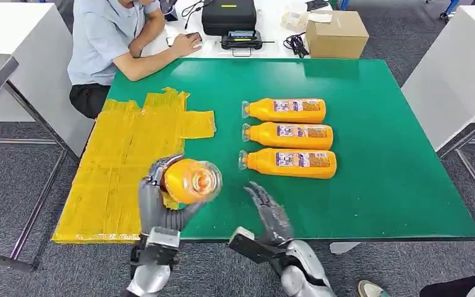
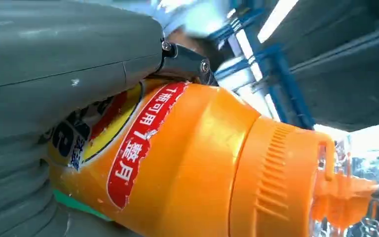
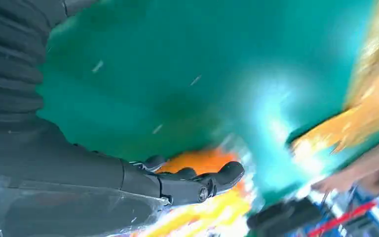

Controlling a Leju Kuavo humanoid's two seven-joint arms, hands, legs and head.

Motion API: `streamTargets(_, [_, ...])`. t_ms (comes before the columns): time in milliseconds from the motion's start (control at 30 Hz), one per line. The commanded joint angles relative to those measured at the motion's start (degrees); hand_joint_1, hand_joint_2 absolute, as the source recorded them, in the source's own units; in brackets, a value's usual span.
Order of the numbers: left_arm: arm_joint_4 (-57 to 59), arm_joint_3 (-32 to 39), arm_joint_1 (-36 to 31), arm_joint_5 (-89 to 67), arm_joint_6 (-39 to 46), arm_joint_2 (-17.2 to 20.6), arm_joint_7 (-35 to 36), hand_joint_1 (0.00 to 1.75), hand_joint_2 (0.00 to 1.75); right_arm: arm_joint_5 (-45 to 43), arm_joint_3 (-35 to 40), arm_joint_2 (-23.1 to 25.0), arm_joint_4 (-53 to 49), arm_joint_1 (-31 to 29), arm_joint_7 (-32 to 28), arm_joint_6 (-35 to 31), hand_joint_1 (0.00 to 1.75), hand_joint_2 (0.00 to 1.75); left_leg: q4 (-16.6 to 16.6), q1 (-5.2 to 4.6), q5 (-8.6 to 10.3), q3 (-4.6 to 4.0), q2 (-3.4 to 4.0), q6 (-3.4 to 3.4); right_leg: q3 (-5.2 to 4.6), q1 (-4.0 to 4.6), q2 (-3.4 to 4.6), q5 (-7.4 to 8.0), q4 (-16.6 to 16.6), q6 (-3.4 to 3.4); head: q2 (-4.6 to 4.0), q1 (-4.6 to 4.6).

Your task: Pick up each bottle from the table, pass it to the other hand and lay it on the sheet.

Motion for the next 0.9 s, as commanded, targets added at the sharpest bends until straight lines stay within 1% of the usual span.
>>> streamTargets(33, [-5.31,10.28,3.59,-6.57,-0.09,1.54,6.3,1.75,1.75,-0.54,-8.85,-0.86,-8.41,4.27,-0.13,-1.49,0.0,1.75,-0.02,0.05,-0.07,0.17,0.05,-0.11,0.14,0.06,0.02,-0.06,0.0,-0.13,0.0,-0.02])
streamTargets(67, [-5.09,10.68,3.58,-8.47,-0.09,1.75,7.12,1.71,1.75,-0.78,-8.95,-0.53,-8.14,4.4,-0.58,-1.77,0.0,1.75,-0.04,0.06,-0.07,0.21,0.04,-0.12,0.18,0.07,0.0,-0.06,-0.03,-0.13,0.0,-0.02])
streamTargets(100, [-4.58,12.63,3.45,-17.48,-0.09,1.71,9.62,1.66,1.75,-1.67,-9.15,0.38,-7.44,4.55,-1.93,-2.01,0.0,1.75,-0.05,0.04,-0.05,0.21,0.04,-0.11,0.15,0.05,0.0,-0.06,-0.03,-0.12,0.0,-0.02])
streamTargets(133, [-4.08,12.8,3.14,-17.36,-0.09,2.15,9.73,1.66,1.75,-1.72,-8.94,0.72,-7.17,4.61,-2.1,-2.15,0.0,1.75,-0.04,0.1,-0.11,0.32,0.06,-0.15,0.28,0.11,0.02,-0.1,-0.04,-0.18,0.0,-0.02])
streamTargets(233, [-4.08,12.8,3.14,-17.36,-0.09,2.15,9.73,1.66,1.75,-1.72,-8.94,0.72,-7.17,4.61,-2.1,-2.15,0.0,1.75,-0.04,0.05,-0.04,0.15,0.08,-0.08,0.1,0.05,0.06,-0.03,-0.02,-0.09,0.0,0.0])
streamTargets(267, [-4.08,12.8,3.14,-17.36,-0.09,2.15,9.73,1.66,1.75,-1.72,-8.94,0.72,-7.17,4.61,-2.1,-2.15,0.0,1.75,-0.04,0.08,-0.1,0.27,0.14,-0.13,0.21,0.07,0.1,-0.08,-0.01,-0.15,0.0,-0.02])
streamTargets(333, [-4.03,12.76,3.04,-17.38,-0.09,2.04,9.73,1.66,1.75,-1.72,-8.92,0.72,-7.13,4.47,-2.09,-2.1,0.0,1.75,-0.04,0.04,-0.02,0.12,0.04,-0.08,0.08,0.03,0.01,-0.03,-0.01,-0.09,0.0,-0.02])
streamTargets(367, [-4.03,12.76,3.04,-17.38,-0.09,2.04,9.73,1.66,1.75,-1.72,-8.92,0.72,-7.13,4.47,-2.09,-2.1,0.0,1.75,-0.03,0.09,-0.08,0.24,0.06,-0.13,0.22,0.09,0.02,-0.07,-0.03,-0.15,0.0,0.0])
streamTargets(433, [-4.03,12.76,3.04,-17.38,-0.09,2.04,9.73,1.66,1.75,-1.72,-8.92,0.72,-7.13,4.47,-2.09,-2.1,0.0,1.75,-0.05,0.04,-0.04,0.15,0.06,-0.08,0.12,0.03,0.04,-0.04,-0.02,-0.1,0.0,-0.02])
streamTargets(467, [-4.03,12.76,3.04,-17.38,-0.09,2.04,9.73,1.64,1.75,-1.72,-8.92,0.72,-7.13,4.47,-2.09,-2.1,0.0,1.75,-0.02,0.08,-0.09,0.23,0.1,-0.12,0.2,0.07,0.06,-0.07,-0.01,-0.15,0.0,-0.02])
streamTargets(500, [-3.48,14.59,2.86,-27.74,-0.09,2.16,12.28,1.52,1.75,-2.36,-8.93,0.94,-6.86,4.36,-2.73,-1.94,0.0,1.75,-0.04,0.06,-0.04,0.17,0.05,-0.1,0.15,0.05,0.02,-0.05,-0.02,-0.12,0.0,-0.02])
streamTargets(533, [-1.73,15.85,2.25,-36.24,-0.09,3.04,15.72,1.55,1.75,-2.83,-8.8,1.32,-6.16,4.15,-3.29,-1.85,0.0,1.75,-0.01,0.09,-0.12,0.28,0.09,-0.14,0.25,0.09,0.05,-0.11,0.0,-0.18,0.0,0.0])
streamTargets(567, [0.61,15.62,1.29,-41.55,-0.09,4.86,18.99,1.66,1.75,-3.49,-8.79,1.64,-5.21,3.81,-3.92,-1.82,0.0,1.75,-0.06,0.06,-0.07,0.25,0.09,-0.12,0.21,0.06,0.07,-0.06,-0.04,-0.14,0.0,-0.02])
streamTargets(633, [6.88,14.29,-0.91,-47.4,-0.24,8.68,23.93,1.75,1.75,-4.08,-9.14,2.03,-3.46,3.32,-4.63,-3.09,0.0,1.75,-0.11,0.02,0.0,0.18,0.06,-0.09,0.14,0.01,0.05,-0.01,-0.05,-0.1,0.0,0.0])
streamTargets(667, [8.05,14.15,-1.31,-48.73,-0.61,9.37,25.19,1.75,1.75,-4.52,-9.33,2.14,-3.49,3.41,-5.01,-3.21,0.0,1.75,-0.2,0.05,-0.01,0.4,0.11,-0.17,0.32,0.05,0.09,-0.02,-0.13,-0.19,0.0,-0.02])
streamTargets(700, [10.64,13.09,-2.34,-52.57,-1.88,11.05,27.58,1.75,1.75,-4.85,-9.36,2.08,-3.97,3.66,-5.52,-3.18,0.0,1.75,-0.19,0.04,0.01,0.34,0.06,-0.13,0.27,0.04,0.04,-0.01,-0.12,-0.15,0.0,0.0])
streamTargets(733, [12.5,12.82,-3.15,-53.2,-2.13,11.64,28.88,1.75,1.75,-4.96,-9.23,2.01,-4.99,4.05,-5.94,-3.21,0.0,1.75,-0.21,0.07,-0.02,0.45,0.08,-0.19,0.37,0.08,0.05,-0.04,-0.13,-0.21,0.0,0.0])
streamTargets(800, [15.25,12.21,-4.53,-55.1,-0.8,12.42,30.02,1.73,1.75,-5.16,-8.93,1.89,-7.22,4.67,-6.42,-3.14,0.0,1.75,-0.14,0.06,0.0,0.31,0.04,-0.14,0.23,0.07,0.01,-0.03,-0.07,-0.16,0.0,-0.02])
streamTargets(833, [17.4,11.45,-5.46,-56.73,-0.54,13.02,30.26,1.68,1.75,-5.11,-8.63,1.83,-8.52,4.93,-6.49,-3.07,0.0,1.75,-0.12,0.04,0.02,0.25,0.01,-0.11,0.17,0.04,-0.03,-0.03,-0.06,-0.12,0.0,-0.02])
streamTargets(867, [18.65,11.35,-6.01,-56.92,-0.23,13.01,30.7,1.68,1.75,-5.16,-8.47,1.76,-9.27,5.07,-6.59,-2.98,0.0,1.75,-0.13,0.1,0.0,0.35,-0.03,-0.17,0.29,0.1,-0.08,-0.07,-0.07,-0.18,0.0,-0.02])
streamTargets(900, [20.56,10.93,-6.88,-57.17,-0.09,13.06,30.5,1.68,1.75,-5.68,-8.32,1.76,-10.19,5.18,-6.82,-2.49,0.0,1.75,-0.11,0.08,0.03,0.26,-0.07,-0.14,0.19,0.08,-0.11,-0.06,-0.04,-0.13,0.0,-0.02])
